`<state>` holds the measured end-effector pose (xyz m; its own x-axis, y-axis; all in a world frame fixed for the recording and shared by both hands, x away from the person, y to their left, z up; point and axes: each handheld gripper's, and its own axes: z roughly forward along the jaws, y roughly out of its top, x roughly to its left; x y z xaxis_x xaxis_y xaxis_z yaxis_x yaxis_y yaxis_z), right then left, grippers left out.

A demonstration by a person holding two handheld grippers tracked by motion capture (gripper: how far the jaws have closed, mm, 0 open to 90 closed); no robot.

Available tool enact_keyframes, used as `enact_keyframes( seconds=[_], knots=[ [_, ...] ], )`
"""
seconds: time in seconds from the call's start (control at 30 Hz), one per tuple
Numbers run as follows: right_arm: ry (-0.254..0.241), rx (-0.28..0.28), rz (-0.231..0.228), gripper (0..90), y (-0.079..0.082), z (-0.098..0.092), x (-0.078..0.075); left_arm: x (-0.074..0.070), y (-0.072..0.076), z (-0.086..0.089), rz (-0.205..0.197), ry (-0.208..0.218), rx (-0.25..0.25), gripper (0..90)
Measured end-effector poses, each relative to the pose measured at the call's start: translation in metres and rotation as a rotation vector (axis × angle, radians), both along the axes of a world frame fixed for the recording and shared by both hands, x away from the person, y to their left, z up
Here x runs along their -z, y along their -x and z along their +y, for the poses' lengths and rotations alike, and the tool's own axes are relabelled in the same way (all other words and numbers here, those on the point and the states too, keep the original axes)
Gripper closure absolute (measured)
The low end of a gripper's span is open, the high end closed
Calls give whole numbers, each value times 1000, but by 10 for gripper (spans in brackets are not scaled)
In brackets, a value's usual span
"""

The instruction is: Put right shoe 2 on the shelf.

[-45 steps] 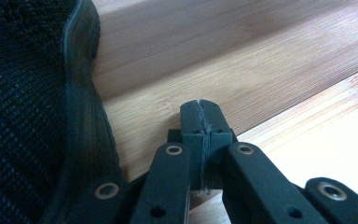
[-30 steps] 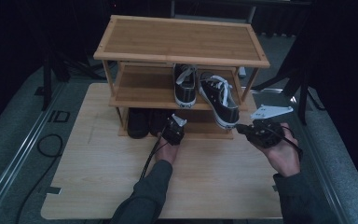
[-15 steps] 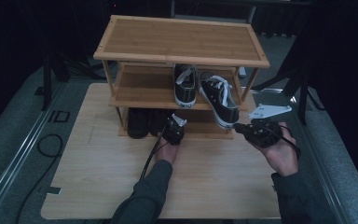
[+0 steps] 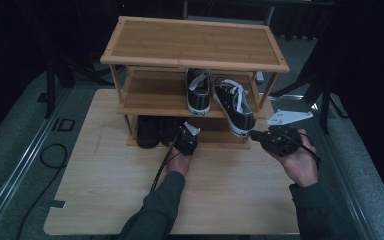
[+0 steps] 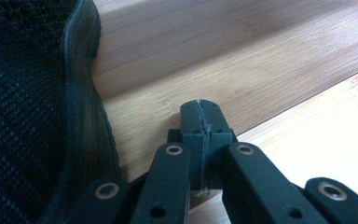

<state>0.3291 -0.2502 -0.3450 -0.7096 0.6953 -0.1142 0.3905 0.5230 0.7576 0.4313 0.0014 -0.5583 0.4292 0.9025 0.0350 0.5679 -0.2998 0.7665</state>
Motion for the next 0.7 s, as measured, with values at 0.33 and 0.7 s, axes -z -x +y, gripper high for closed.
enact_keyframes(
  seconds=[0.33,0.7],
  knots=[
    [-21,-17,13,900,-7,3,0,0,0,0,1,5,-1,897],
    [-44,-17,19,900,-15,4,3,0,0,0,3,9,-5,897]
  ],
)
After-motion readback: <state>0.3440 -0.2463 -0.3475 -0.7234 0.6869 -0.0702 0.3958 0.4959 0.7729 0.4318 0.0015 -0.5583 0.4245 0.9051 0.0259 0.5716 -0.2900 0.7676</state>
